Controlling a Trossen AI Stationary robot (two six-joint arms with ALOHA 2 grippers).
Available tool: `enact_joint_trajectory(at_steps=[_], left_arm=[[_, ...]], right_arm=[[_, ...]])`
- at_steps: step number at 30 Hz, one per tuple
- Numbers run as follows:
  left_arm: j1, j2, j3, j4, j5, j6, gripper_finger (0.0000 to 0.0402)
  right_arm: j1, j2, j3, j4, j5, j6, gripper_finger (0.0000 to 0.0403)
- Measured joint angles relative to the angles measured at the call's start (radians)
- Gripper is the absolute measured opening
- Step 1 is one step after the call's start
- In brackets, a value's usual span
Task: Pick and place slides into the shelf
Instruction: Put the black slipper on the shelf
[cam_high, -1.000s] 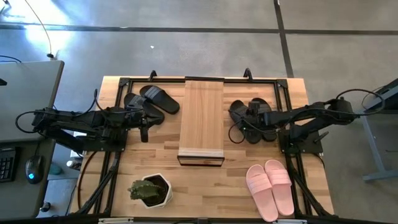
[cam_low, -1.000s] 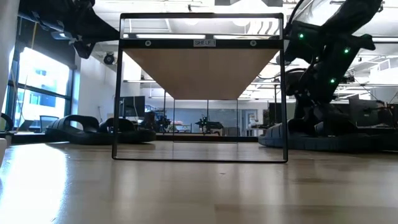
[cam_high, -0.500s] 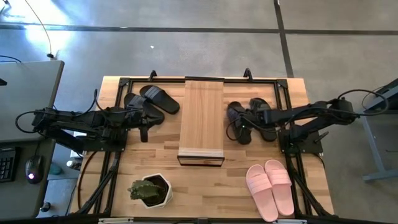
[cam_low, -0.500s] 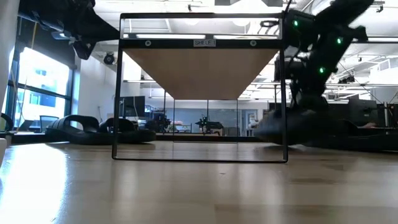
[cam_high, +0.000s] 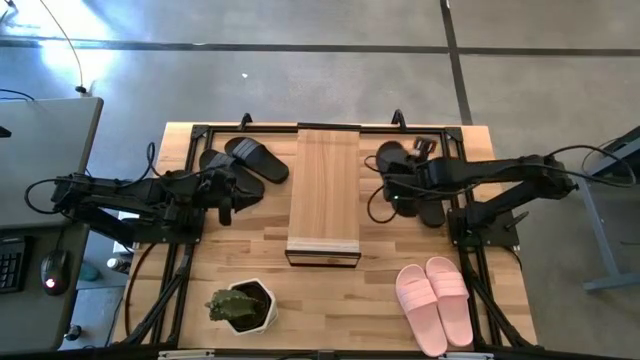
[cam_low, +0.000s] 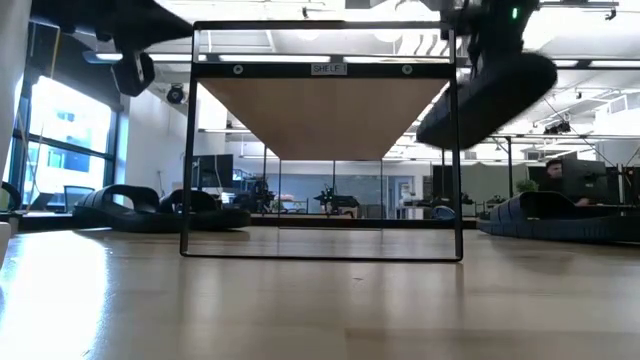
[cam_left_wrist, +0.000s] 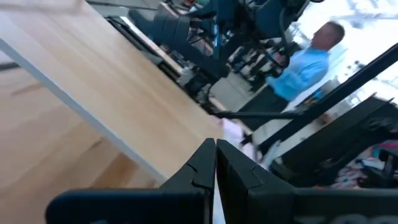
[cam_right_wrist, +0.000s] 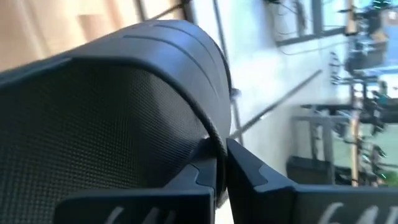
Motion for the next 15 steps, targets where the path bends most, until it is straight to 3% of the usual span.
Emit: enact_joint_trajectory(at_steps=[3, 7, 15], left_arm=[[0.0, 0.0, 0.0, 0.03, 0.02, -0.034, 0.0003], [0.0, 0.0, 0.0, 0.046, 0.031, -0.043, 0.0003], [0.0, 0.0, 0.0, 0.075, 0.091, -0.044, 0.0003]], right_arm=[[0.032, -0.001, 0.123, -0.092, 0.049, 0.026, 0.0001], [0.07, -0.001, 0.285, 0.03, 0.003, -0.192, 0.0], [0.045, -0.001, 0.45, 0.515, -0.518, -0.779, 0.0]])
